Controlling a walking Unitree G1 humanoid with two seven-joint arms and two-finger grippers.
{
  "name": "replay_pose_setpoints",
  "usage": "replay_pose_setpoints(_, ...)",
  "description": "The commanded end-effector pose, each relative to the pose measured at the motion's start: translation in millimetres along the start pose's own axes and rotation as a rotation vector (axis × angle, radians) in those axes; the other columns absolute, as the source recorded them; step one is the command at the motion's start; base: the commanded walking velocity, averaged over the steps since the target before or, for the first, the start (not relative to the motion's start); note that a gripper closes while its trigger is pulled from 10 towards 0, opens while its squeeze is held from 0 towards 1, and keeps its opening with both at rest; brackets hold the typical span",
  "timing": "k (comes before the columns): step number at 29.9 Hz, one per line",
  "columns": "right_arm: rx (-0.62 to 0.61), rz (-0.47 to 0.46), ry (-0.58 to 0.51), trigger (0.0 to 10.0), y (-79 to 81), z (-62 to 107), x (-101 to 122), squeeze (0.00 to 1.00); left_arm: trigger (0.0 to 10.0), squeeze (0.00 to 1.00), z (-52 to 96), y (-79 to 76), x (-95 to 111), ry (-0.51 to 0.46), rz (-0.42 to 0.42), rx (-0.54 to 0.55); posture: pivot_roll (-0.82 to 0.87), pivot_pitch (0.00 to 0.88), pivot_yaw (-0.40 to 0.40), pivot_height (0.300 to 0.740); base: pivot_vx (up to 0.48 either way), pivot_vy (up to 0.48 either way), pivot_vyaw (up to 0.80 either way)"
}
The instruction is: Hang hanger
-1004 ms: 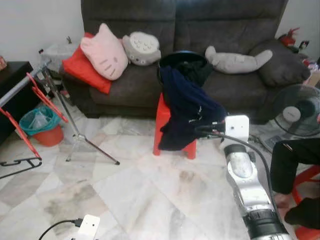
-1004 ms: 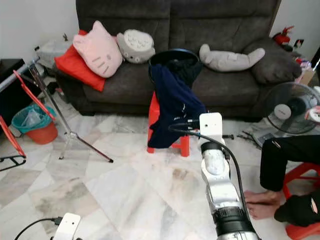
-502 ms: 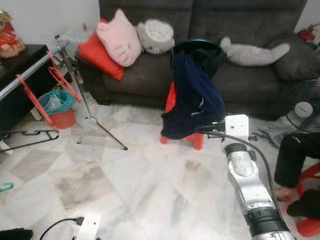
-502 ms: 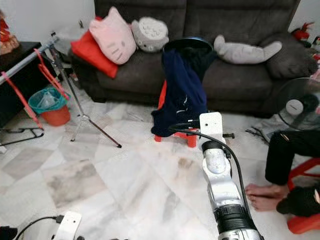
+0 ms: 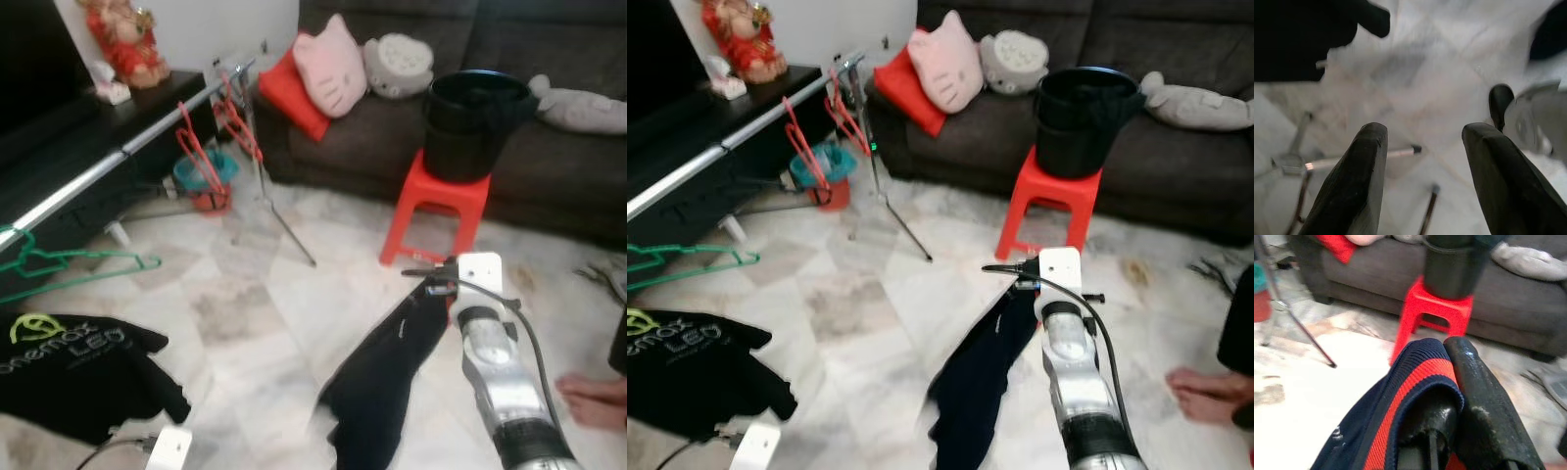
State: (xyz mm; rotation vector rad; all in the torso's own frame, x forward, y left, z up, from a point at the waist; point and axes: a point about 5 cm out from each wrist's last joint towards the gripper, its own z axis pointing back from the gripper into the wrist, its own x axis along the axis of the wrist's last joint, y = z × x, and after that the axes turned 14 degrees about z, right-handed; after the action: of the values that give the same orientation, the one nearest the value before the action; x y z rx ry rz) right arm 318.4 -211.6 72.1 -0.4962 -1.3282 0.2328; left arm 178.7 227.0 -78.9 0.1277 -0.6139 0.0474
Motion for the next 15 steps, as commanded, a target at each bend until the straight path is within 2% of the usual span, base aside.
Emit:
replay_pose_setpoints(1,-0.038,-0.028,0.048,10.0,-12.4,1.8,-18,0.0,10.0,0.0,0.0,-4.4,-3,0.011,0.006,-0.013,-0.12,0.0,0.046,0.74,0.0,0.0,0.0)
replay_pose_setpoints(2,-0.026,-0.064,0.139,10.0,-12.2,7.2,-42,0.0,10.0,0.0,0.0,-4.4,-3,0.015,0.007,-0.012,-0.12,0.0,0.046,0.74,0.0,0.0,0.0)
replay_pose_setpoints(5,-0.002,-0.126,0.32,10.0,-9.7,23.6,-84,0.0,10.0,0.0,-0.1,-4.8,-3,0.016,0.007,-0.012,-0.12,0.0,0.045,0.74,0.0,0.0,0.0)
replay_pose_setpoints(8,0.021,-0.112,0.405,10.0,-7.0,35.1,-104,0.0,10.0,0.0,-0.1,-4.9,-3,0.016,0.008,-0.009,-0.12,0.0,0.044,0.74,0.0,0.0,0.0)
replay_pose_setpoints(9,0.047,-0.1,0.468,10.0,-3.0,45.1,-118,0.0,10.0,0.0,-0.2,-4.7,-2,0.018,0.005,-0.008,-0.12,0.0,0.048,0.74,0.0,0.0,0.0)
replay_pose_setpoints(15,0.109,-0.086,0.518,10.0,6.7,54.2,-129,0.0,10.0,0.0,-0.4,-4.2,-1,0.019,-0.005,-0.008,-0.11,0.0,0.052,0.74,0.0,0.0,0.0)
